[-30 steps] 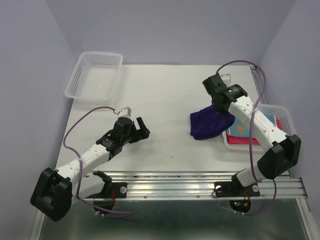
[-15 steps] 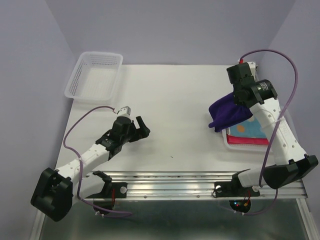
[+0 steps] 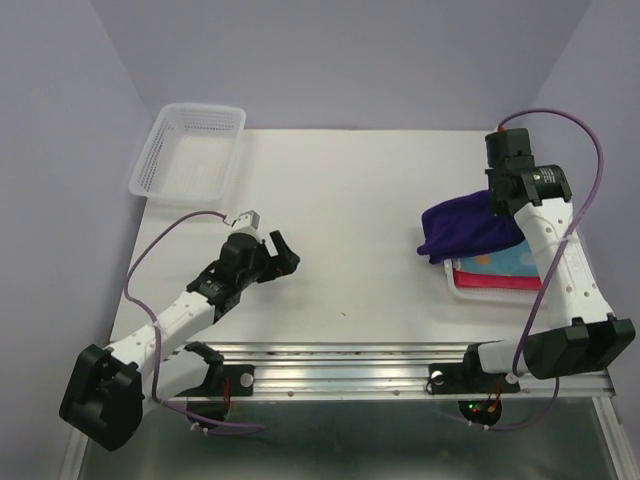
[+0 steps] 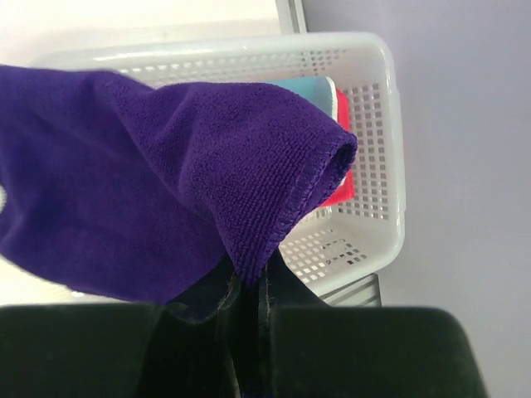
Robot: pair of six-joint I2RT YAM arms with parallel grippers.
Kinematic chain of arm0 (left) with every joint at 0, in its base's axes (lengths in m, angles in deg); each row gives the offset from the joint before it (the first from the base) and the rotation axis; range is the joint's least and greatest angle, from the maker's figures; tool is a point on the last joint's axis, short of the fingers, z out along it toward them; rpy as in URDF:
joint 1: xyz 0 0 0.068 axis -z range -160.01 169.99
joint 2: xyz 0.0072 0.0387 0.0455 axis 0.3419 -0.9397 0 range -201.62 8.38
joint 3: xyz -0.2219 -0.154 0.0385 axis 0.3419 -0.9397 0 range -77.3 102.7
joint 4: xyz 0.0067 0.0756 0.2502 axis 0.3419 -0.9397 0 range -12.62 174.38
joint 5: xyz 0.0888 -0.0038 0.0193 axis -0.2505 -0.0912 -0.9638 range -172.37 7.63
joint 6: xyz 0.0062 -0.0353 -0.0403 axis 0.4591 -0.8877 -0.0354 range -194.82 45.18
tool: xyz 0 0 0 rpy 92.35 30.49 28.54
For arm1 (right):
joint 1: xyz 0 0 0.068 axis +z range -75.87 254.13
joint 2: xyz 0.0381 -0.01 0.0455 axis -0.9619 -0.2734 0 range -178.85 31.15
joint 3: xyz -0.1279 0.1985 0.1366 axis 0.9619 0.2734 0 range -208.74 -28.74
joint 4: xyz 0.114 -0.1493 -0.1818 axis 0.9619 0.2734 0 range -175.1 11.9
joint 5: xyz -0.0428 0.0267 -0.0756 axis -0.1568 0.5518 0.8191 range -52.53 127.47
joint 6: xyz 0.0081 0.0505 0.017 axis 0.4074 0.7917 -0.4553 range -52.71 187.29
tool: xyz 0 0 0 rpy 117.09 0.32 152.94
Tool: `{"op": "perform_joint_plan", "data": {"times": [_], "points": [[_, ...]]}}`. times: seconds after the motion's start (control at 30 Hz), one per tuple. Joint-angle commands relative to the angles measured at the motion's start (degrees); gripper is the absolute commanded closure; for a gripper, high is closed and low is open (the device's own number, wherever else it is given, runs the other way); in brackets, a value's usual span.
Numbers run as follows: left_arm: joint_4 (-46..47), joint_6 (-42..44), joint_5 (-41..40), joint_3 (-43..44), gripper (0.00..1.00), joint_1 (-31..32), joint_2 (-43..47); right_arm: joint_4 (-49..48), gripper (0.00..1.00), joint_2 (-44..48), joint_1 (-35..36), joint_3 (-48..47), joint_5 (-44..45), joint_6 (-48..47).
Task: Fold and stack the towels
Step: Neatly place the folded towel into the bin
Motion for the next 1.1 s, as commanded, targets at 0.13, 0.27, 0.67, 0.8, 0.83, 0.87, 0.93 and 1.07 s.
{"op": "perform_joint_plan", "data": {"times": [0.13, 0.27, 0.67, 0.8, 0.83, 0.87, 0.93, 1.07], "points": [[3.83, 2.52, 6.31, -0.75, 0.01, -0.45, -0.70, -9.60, 0.99, -0.57, -11.38, 8.62, -5.40, -8.54], [5.06, 3.13, 7.63, -1.36, 0.01, -0.45, -1.76, -13.46, 0.99, -2.67, -16.39, 11.69, -6.02, -11.80], [6.47, 3.58, 7.81, -1.63, 0.01, -0.54, -1.41, -25.94, 0.99, -1.98, -22.20, 20.58, -7.96, -18.92], [6.47, 3.75, 7.81, -1.54, 0.01, -0.54, -1.58, -26.74, 0.99, -1.80, -22.99, 20.23, -7.96, -19.88], [6.73, 3.75, 7.81, -1.63, 0.01, -0.54, -1.59, -26.83, 0.99, -1.89, -23.25, 20.05, -8.04, -20.06], [6.65, 3.66, 7.72, -1.72, 0.01, -0.54, -1.59, -26.92, 0.99, -2.24, -23.78, 19.88, -8.13, -20.41], [6.64, 3.75, 7.90, -1.72, 0.01, -0.54, -1.59, -27.27, 0.99, -2.68, -24.48, 19.35, -7.69, -21.55], [6.91, 3.75, 7.64, -1.72, 0.01, -0.54, -1.59, -27.88, 0.99, -3.56, -27.64, 17.07, -8.66, -22.96]]}}
